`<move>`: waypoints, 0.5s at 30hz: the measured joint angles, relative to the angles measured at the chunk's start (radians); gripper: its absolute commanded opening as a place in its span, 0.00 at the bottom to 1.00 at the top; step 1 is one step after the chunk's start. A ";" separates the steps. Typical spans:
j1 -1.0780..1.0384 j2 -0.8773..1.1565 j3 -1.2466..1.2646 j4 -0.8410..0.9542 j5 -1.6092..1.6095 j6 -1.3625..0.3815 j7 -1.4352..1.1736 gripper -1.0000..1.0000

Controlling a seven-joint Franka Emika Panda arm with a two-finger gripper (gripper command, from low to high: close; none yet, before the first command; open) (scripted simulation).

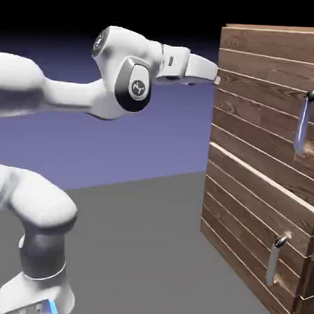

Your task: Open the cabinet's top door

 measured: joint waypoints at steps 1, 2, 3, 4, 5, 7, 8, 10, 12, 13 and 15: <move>0.024 -0.024 -0.026 0.012 -0.043 -0.007 0.013 0.50; 0.048 -0.048 -0.052 0.023 -0.087 -0.014 0.026 0.50; 0.073 -0.072 -0.078 0.035 -0.130 -0.021 0.040 0.50; 0.097 -0.096 -0.104 0.046 -0.174 -0.028 0.053 0.50; 0.121 -0.121 -0.130 0.058 -0.217 -0.035 0.066 0.50; 0.169 -0.169 -0.183 0.081 -0.304 -0.048 0.092 0.50; 0.194 -0.193 -0.209 0.092 -0.348 -0.055 0.106 0.50; 0.242 -0.241 -0.261 0.115 -0.435 -0.069 0.132 0.50; 0.290 -0.289 -0.313 0.138 -0.522 -0.083 0.158 0.50; 0.315 -0.313 -0.339 0.150 -0.565 -0.090 0.172 0.50; 0.363 -0.362 -0.391 0.173 -0.652 -0.104 0.198 0.50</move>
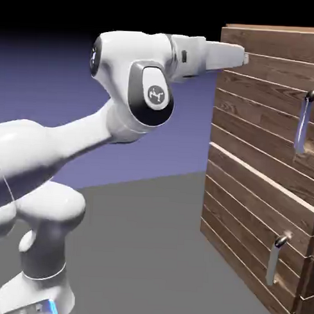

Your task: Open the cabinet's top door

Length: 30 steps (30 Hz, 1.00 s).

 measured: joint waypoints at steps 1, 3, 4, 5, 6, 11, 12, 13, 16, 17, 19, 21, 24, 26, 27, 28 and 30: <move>0.024 -0.024 -0.026 0.012 -0.043 -0.007 0.013 0.50; 0.073 -0.072 -0.078 0.035 -0.130 -0.021 0.040 0.50; 0.097 -0.096 -0.104 0.046 -0.174 -0.028 0.053 0.50; 0.121 -0.121 -0.130 0.058 -0.217 -0.035 0.066 0.50; 0.145 -0.145 -0.156 0.069 -0.261 -0.042 0.079 0.50; 0.264 -0.263 -0.285 0.126 -0.475 -0.076 0.144 0.50; 0.264 -0.263 -0.285 0.126 -0.475 -0.076 0.144 0.50; 0.300 -0.259 -0.288 0.156 -0.494 -0.078 0.153 0.50; 0.409 -0.245 -0.298 0.249 -0.553 -0.086 0.180 0.50; 0.415 -0.244 -0.299 0.254 -0.556 -0.086 0.181 0.00; 0.415 -0.244 -0.299 0.254 -0.556 -0.086 0.181 0.00; 0.356 -0.263 -0.275 0.182 -0.628 -0.139 0.265 0.00; 0.268 -0.287 -0.238 0.073 -0.706 -0.221 0.369 0.00; 0.210 -0.300 -0.212 0.001 -0.742 -0.277 0.429 0.00; 0.181 -0.305 -0.198 -0.036 -0.755 -0.305 0.456 0.00; 0.151 -0.311 -0.183 -0.072 -0.766 -0.334 0.483 0.00; 0.093 -0.320 -0.150 -0.144 -0.780 -0.393 0.534 0.00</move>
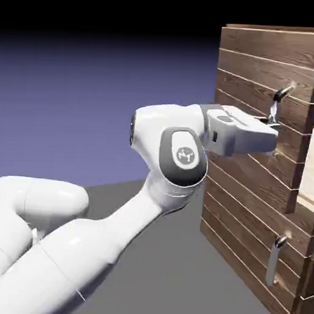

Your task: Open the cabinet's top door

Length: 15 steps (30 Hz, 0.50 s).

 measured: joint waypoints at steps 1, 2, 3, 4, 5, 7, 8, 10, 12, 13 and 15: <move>-0.029 -0.004 0.019 -0.036 -0.003 -0.030 0.024 0.00; -0.058 -0.009 0.040 -0.072 -0.003 -0.061 0.048 0.00; -0.087 -0.013 0.063 -0.109 0.000 -0.092 0.071 0.00; -0.115 -0.017 0.088 -0.145 0.007 -0.125 0.093 0.00; -0.143 -0.021 0.117 -0.181 0.017 -0.158 0.116 0.00; -0.196 -0.030 0.185 -0.253 0.050 -0.229 0.159 0.00; -0.218 -0.034 0.221 -0.284 0.071 -0.262 0.178 0.00; -0.251 -0.041 0.294 -0.335 0.117 -0.322 0.211 0.00; -0.274 -0.046 0.366 -0.375 0.167 -0.376 0.238 0.00; -0.282 -0.047 0.403 -0.392 0.193 -0.401 0.251 0.00; -0.294 -0.048 0.475 -0.419 0.247 -0.448 0.275 0.00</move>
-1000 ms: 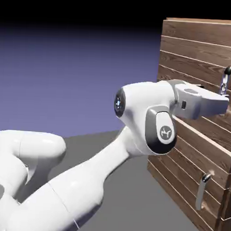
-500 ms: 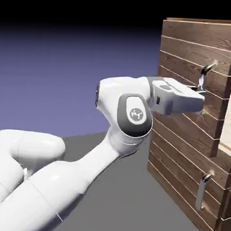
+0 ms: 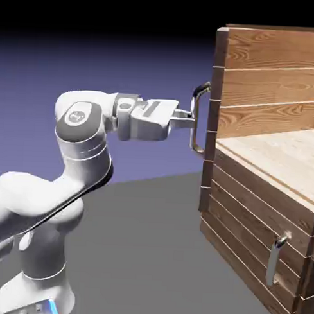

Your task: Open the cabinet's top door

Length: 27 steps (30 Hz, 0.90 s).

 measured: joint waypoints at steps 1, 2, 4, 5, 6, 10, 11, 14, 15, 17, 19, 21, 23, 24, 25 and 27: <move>-0.003 0.000 0.036 -0.012 0.027 -0.023 0.011 0.00; -0.002 0.000 0.072 -0.022 0.054 -0.049 0.021 0.00; 0.009 0.000 0.145 -0.039 0.108 -0.103 0.039 0.00; 0.012 0.004 0.181 -0.046 0.136 -0.127 0.049 0.00; 0.014 0.010 0.217 -0.051 0.164 -0.147 0.060 0.00; 0.021 0.045 0.362 -0.061 0.284 -0.224 0.106 0.00; 0.024 0.057 0.398 -0.061 0.314 -0.243 0.118 0.00; 0.029 0.100 0.507 -0.055 0.408 -0.300 0.155 0.00; 0.030 0.117 0.543 -0.051 0.440 -0.319 0.168 0.00; 0.031 0.155 0.616 -0.039 0.505 -0.357 0.196 0.00; 0.028 0.200 0.688 -0.022 0.572 -0.397 0.224 0.00; 0.021 0.250 0.761 0.000 0.640 -0.437 0.255 0.00; 0.008 0.307 0.833 0.028 0.710 -0.479 0.287 0.00; -0.002 0.338 0.869 0.045 0.744 -0.501 0.303 0.00; -0.013 0.370 0.906 0.064 0.779 -0.522 0.319 0.00; -0.042 0.437 0.978 0.107 0.848 -0.568 0.353 0.00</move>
